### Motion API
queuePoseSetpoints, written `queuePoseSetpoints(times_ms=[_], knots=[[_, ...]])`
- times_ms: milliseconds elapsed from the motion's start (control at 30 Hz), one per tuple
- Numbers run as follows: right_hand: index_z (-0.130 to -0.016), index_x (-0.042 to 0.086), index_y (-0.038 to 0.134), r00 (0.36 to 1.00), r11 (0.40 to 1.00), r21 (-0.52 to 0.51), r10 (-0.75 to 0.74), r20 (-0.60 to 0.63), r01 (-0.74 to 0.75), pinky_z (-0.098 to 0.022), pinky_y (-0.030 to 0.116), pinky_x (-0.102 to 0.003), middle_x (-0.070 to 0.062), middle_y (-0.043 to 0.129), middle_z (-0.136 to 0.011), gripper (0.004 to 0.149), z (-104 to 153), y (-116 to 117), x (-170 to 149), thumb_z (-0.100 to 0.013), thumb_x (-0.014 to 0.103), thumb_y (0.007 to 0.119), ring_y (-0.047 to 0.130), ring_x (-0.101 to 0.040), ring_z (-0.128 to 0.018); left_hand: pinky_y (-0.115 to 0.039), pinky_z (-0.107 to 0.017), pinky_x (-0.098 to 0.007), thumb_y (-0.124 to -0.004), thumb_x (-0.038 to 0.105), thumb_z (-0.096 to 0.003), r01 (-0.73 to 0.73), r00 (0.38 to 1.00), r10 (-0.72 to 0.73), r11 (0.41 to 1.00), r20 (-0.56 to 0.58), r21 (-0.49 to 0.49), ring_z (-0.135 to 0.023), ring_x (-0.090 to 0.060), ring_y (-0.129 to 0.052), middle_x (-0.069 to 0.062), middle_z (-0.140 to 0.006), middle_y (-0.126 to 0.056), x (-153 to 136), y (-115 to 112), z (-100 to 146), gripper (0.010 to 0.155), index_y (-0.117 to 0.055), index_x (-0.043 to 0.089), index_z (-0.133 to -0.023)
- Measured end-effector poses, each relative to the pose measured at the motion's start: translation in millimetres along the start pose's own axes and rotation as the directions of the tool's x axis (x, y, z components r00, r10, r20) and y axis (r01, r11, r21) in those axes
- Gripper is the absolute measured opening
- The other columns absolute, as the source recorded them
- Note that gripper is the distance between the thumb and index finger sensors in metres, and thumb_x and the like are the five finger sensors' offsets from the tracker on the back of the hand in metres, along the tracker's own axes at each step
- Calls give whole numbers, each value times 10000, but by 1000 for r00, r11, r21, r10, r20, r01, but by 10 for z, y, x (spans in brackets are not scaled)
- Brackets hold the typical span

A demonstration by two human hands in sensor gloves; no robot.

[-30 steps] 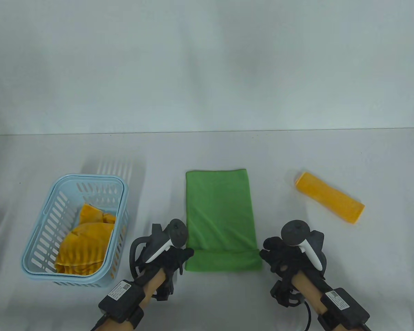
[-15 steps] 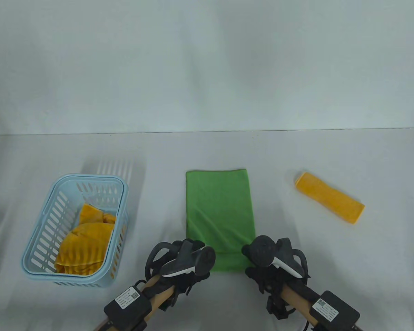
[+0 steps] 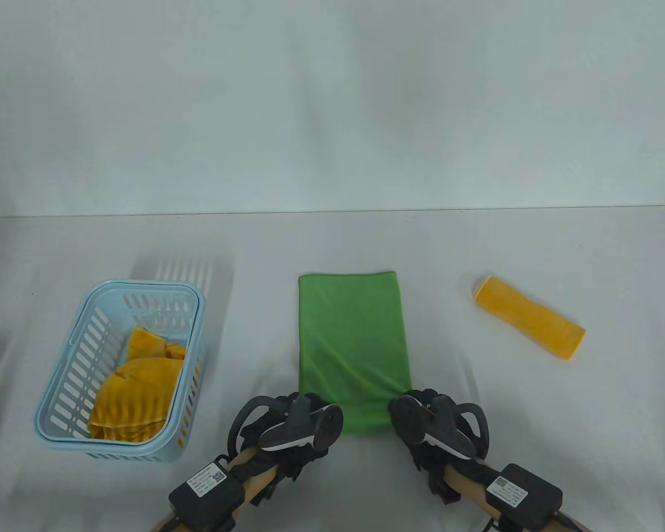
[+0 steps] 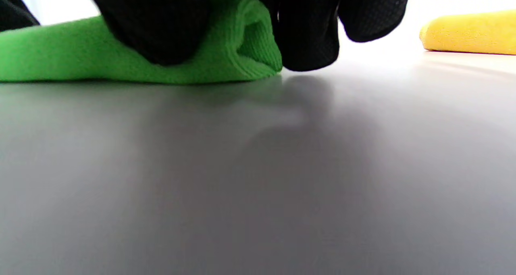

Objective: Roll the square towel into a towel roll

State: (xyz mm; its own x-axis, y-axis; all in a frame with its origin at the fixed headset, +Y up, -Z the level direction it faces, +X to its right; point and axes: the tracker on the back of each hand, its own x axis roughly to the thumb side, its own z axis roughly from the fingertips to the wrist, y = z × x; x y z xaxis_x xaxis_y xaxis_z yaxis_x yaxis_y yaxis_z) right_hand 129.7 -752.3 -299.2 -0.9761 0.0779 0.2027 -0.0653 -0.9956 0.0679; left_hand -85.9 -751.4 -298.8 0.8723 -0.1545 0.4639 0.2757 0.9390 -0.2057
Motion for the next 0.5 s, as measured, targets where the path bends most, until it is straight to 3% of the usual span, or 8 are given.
queuePoseSetpoints(times_ms=[200, 300, 500], knots=[[-765, 341, 835, 976, 976, 46, -208, -70, 211, -610, 742, -497, 74, 899, -826, 436, -105, -77, -199, -344, 442, 787, 910, -244, -795, -591, -771, -503, -741, 666, -293, -69, 997, 67, 997, -35, -46, -952, -183, -641, 78, -1073, -484, -77, -58, -105, 844, -418, 365, -1011], [-771, 346, 826, 953, 954, 74, -284, -105, 292, -608, 732, -503, 62, 907, -813, 438, -175, -81, -278, -349, 454, 777, 898, -241, -780, -576, -776, -501, -760, 624, -315, -126, 991, 123, 990, -48, -68, -945, -169, -614, 92, -1067, -457, -125, -73, -127, 823, -387, 375, -1005], [-789, 353, 793, 919, 912, 132, -370, -137, 388, -614, 698, -522, 49, 881, -812, 441, -220, -63, -359, -363, 458, 756, 843, -240, -790, -662, -747, -486, -752, 443, -402, -175, 983, 176, 984, -56, 14, -896, -155, -805, 102, -1022, -675, -215, 52, -100, 629, -558, 373, -997]])
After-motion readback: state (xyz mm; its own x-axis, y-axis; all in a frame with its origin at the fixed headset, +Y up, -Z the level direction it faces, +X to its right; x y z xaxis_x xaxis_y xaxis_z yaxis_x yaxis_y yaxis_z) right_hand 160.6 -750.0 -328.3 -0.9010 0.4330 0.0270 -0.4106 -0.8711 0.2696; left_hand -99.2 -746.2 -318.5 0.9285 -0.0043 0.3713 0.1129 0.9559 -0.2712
